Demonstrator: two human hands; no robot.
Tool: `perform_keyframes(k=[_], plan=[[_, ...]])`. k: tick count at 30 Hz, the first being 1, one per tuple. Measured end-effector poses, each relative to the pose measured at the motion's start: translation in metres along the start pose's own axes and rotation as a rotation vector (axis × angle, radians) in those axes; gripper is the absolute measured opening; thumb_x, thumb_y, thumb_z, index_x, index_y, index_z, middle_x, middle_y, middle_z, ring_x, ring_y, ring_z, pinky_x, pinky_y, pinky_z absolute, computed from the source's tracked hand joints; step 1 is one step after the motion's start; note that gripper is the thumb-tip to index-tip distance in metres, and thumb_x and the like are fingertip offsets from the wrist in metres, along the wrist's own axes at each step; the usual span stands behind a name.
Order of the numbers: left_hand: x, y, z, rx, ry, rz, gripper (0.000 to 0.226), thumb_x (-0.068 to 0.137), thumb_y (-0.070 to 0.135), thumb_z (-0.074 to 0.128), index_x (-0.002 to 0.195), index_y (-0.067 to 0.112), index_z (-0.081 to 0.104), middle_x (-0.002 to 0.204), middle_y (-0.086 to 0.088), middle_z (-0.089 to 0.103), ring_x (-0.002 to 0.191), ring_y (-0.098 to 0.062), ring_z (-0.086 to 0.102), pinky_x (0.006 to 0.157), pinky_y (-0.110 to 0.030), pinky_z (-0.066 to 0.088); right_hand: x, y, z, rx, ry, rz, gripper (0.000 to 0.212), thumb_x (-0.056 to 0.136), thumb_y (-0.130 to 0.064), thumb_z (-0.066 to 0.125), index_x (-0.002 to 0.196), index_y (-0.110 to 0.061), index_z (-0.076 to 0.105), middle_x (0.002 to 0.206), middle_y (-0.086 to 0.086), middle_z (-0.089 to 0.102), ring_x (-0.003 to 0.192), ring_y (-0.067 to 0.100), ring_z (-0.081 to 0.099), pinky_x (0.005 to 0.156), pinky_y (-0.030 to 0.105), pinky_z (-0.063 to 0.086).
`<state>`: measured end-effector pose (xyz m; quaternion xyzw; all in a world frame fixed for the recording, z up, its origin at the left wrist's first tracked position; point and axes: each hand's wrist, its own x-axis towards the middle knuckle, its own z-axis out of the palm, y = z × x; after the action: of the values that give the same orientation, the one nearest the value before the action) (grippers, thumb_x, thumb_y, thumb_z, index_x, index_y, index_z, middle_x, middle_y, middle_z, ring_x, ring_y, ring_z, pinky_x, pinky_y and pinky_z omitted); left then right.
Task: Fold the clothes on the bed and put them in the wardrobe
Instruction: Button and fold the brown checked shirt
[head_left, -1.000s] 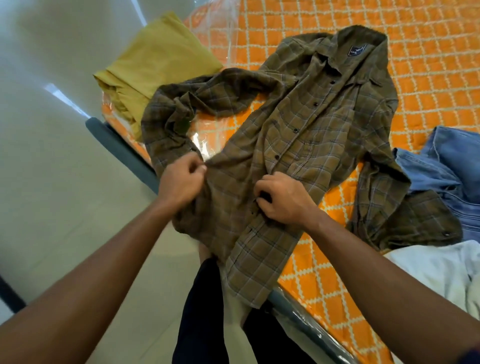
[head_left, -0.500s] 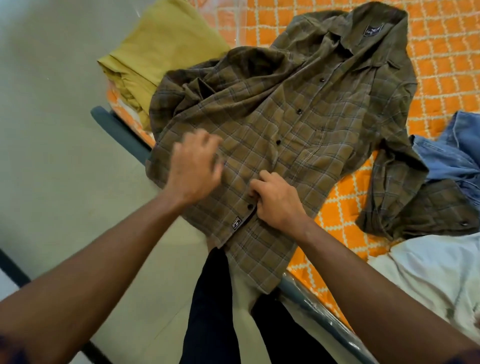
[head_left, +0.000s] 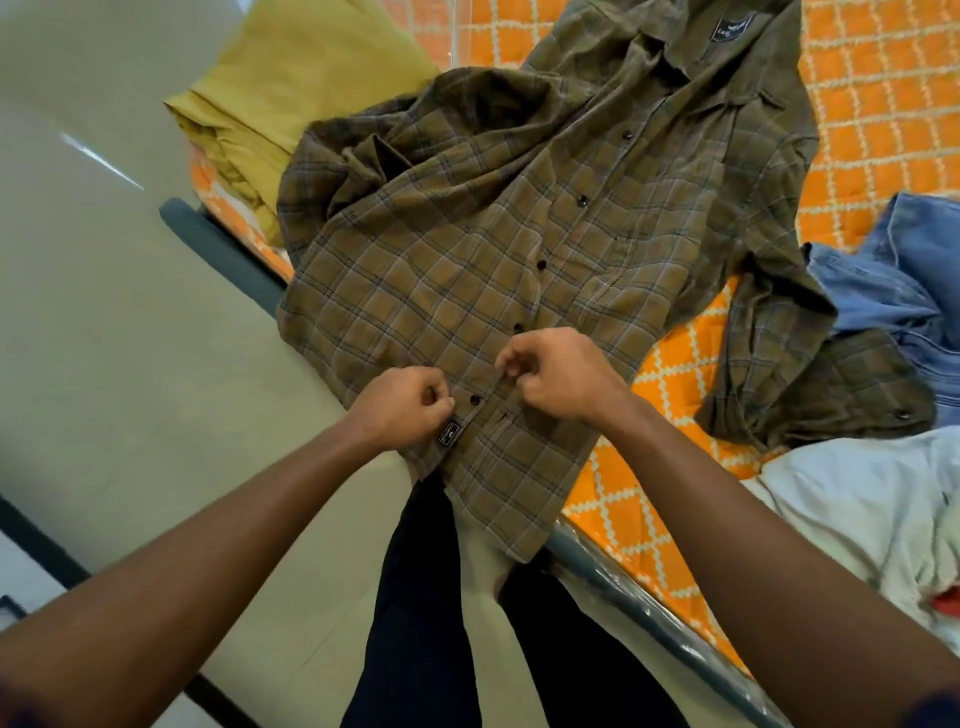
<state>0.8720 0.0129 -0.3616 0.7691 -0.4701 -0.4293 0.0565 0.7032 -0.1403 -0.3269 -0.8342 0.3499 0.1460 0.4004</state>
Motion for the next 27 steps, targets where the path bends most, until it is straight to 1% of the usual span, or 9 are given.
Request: perform_keyframes(k=[3,6,9,11,14,16,19,23,27], plan=[[-0.017,-0.007,0.014,-0.062,0.057,0.031,0.008,0.090,0.030,0.066,0.088,0.027,0.059,0.078,0.009,0.061,0.072,-0.010,0.058,0.062,-0.032,0.047,-0.015,-0.007,0.015,-0.033,-0.098,0.018,0.032,0.088,-0.016,0.059,0.115,-0.030,0.071,0.100,-0.010,0.072,0.094,0.014,0.066,0.084,0.036,0.056],[-0.030,-0.007,0.037,-0.123,0.101,0.036,0.016,0.085,0.025,0.071,0.091,0.026,0.057,0.086,0.009,0.054,0.075,-0.012,0.054,0.067,-0.033,0.046,-0.039,-0.010,0.052,-0.063,-0.105,0.150,0.031,0.093,-0.036,0.062,0.124,-0.034,0.063,0.103,-0.006,0.070,0.099,0.018,0.065,0.084,0.036,0.054],[-0.036,0.001,0.053,-0.119,0.140,-0.003,0.015,0.084,0.026,0.071,0.095,0.024,0.060,0.092,0.007,0.050,0.076,-0.015,0.055,0.069,-0.033,0.047,-0.064,-0.009,0.086,0.119,0.076,0.266,0.006,0.092,-0.031,0.065,0.095,-0.027,0.064,0.080,-0.009,0.065,0.077,0.013,0.062,0.071,0.032,0.052],[-0.036,0.007,0.057,-0.117,0.173,-0.032,0.012,0.086,0.028,0.070,0.094,0.025,0.061,0.091,0.008,0.053,0.079,-0.016,0.057,0.071,-0.033,0.050,-0.076,-0.005,0.100,0.270,0.178,0.369,0.012,0.092,-0.024,0.068,0.081,-0.024,0.063,0.070,-0.009,0.061,0.065,0.008,0.057,0.062,0.028,0.046],[-0.034,0.016,0.052,-0.173,0.255,-0.057,0.007,0.087,0.024,0.068,0.087,0.027,0.062,0.075,0.011,0.061,0.072,-0.014,0.060,0.068,-0.036,0.054,-0.088,-0.006,0.106,0.459,0.331,0.482,0.009,0.092,-0.019,0.072,0.086,-0.021,0.065,0.072,-0.008,0.062,0.062,0.006,0.056,0.058,0.019,0.042],[-0.030,0.020,0.044,-0.241,0.292,-0.016,0.006,0.089,0.023,0.066,0.086,0.025,0.062,0.070,0.011,0.061,0.065,-0.010,0.060,0.064,-0.035,0.054,-0.085,-0.011,0.107,0.524,0.416,0.494,0.010,0.091,-0.022,0.075,0.093,-0.021,0.065,0.077,-0.008,0.064,0.066,0.009,0.060,0.062,0.026,0.049],[-0.020,0.024,0.033,-0.288,0.314,0.081,0.005,0.092,0.019,0.065,0.096,0.022,0.067,0.079,0.010,0.065,0.069,-0.011,0.062,0.067,-0.038,0.056,-0.071,-0.019,0.105,0.450,0.456,0.535,0.022,0.086,-0.037,0.079,0.097,-0.022,0.067,0.076,-0.009,0.065,0.069,0.009,0.062,0.065,0.030,0.054],[-0.002,0.027,0.023,-0.126,0.247,0.189,0.029,0.091,0.013,0.067,0.120,0.017,0.071,0.100,0.002,0.065,0.089,-0.016,0.063,0.084,-0.037,0.056,-0.048,-0.028,0.094,0.295,0.394,0.644,0.036,0.080,-0.051,0.081,0.088,-0.020,0.063,0.071,-0.008,0.064,0.065,0.011,0.059,0.056,0.025,0.037],[0.015,0.030,0.015,0.014,0.099,0.173,0.025,0.090,0.016,0.072,0.114,0.018,0.073,0.100,0.005,0.061,0.090,-0.016,0.061,0.085,-0.038,0.056,-0.033,-0.032,0.090,0.239,0.316,0.752,0.034,0.079,-0.046,0.076,0.074,-0.017,0.060,0.071,0.001,0.066,0.073,0.025,0.065,0.057,0.029,0.042]])
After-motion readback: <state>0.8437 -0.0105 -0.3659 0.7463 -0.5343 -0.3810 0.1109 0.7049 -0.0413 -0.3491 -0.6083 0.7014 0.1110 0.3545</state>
